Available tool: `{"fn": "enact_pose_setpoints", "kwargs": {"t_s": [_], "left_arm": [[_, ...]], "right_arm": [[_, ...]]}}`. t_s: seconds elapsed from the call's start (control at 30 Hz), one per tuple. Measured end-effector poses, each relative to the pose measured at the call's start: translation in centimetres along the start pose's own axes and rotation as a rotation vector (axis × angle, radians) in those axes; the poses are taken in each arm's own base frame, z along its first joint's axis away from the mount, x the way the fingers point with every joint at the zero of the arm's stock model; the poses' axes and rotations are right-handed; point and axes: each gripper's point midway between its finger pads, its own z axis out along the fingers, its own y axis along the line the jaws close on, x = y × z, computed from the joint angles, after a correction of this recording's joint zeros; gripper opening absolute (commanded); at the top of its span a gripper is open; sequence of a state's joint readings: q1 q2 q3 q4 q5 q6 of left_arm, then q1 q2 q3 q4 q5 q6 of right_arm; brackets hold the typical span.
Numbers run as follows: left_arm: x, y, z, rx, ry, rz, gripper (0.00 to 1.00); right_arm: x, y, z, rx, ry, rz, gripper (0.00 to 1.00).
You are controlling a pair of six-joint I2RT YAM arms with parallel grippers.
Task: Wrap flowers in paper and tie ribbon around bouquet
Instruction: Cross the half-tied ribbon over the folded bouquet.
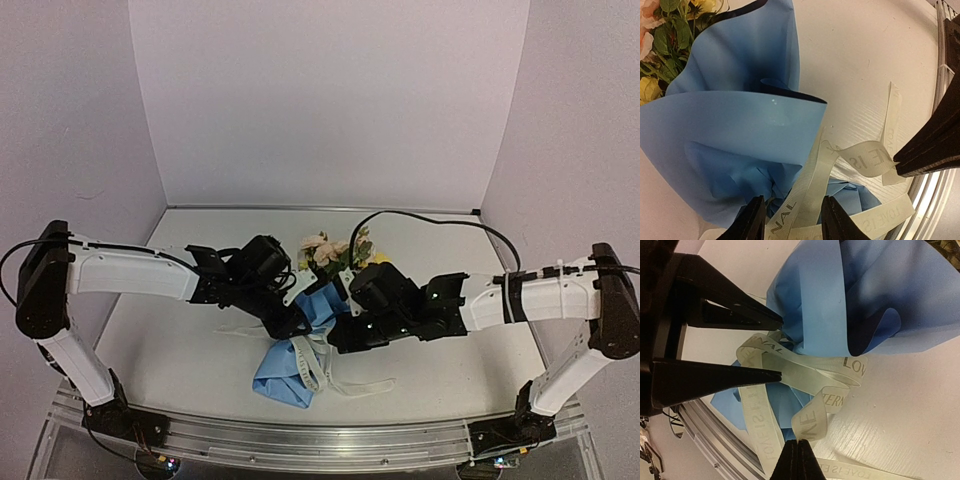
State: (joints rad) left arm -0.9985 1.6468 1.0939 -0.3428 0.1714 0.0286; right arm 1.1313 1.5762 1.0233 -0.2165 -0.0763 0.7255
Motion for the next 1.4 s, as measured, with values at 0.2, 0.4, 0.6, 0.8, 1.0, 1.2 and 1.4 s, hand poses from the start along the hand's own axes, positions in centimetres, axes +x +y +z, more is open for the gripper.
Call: {"fn": "enact_pose_setpoints", "kwargs": {"t_s": [0.2,0.4,0.6,0.8,1.0,1.2,1.4], "left_arm": [[0.8,0.1,0.4,-0.002,0.033,-0.005,0.25],[1.0,0.1,0.6,-0.002,0.037,-0.003,0.08],[1.0,0.2,0.5,-0.007,0.017,-0.013,0.00],[1.9,0.6,-0.2,-0.020,-0.011,-0.070,0.00],[0.6,0.3,-2.0,-0.009,-0.111,-0.092,0.00],[-0.7,-0.3,-3.0,0.016,-0.186,-0.092,0.00],[-0.1,-0.5,-2.7,0.034,-0.186,-0.110,0.00]], "right_arm": [[0.0,0.1,0.2,-0.006,0.000,0.001,0.00],[0.2,0.3,0.6,-0.017,0.012,-0.009,0.00],[0.2,0.7,1.1,-0.039,0.022,-0.036,0.00],[-0.3,1.3,2.7,-0.071,-0.004,-0.041,0.00],[-1.5,2.2,3.8,-0.123,-0.067,-0.025,0.00],[-2.5,2.2,4.8,-0.142,-0.105,-0.002,0.00],[-3.0,1.4,5.7,-0.131,-0.121,0.016,0.00]]}}
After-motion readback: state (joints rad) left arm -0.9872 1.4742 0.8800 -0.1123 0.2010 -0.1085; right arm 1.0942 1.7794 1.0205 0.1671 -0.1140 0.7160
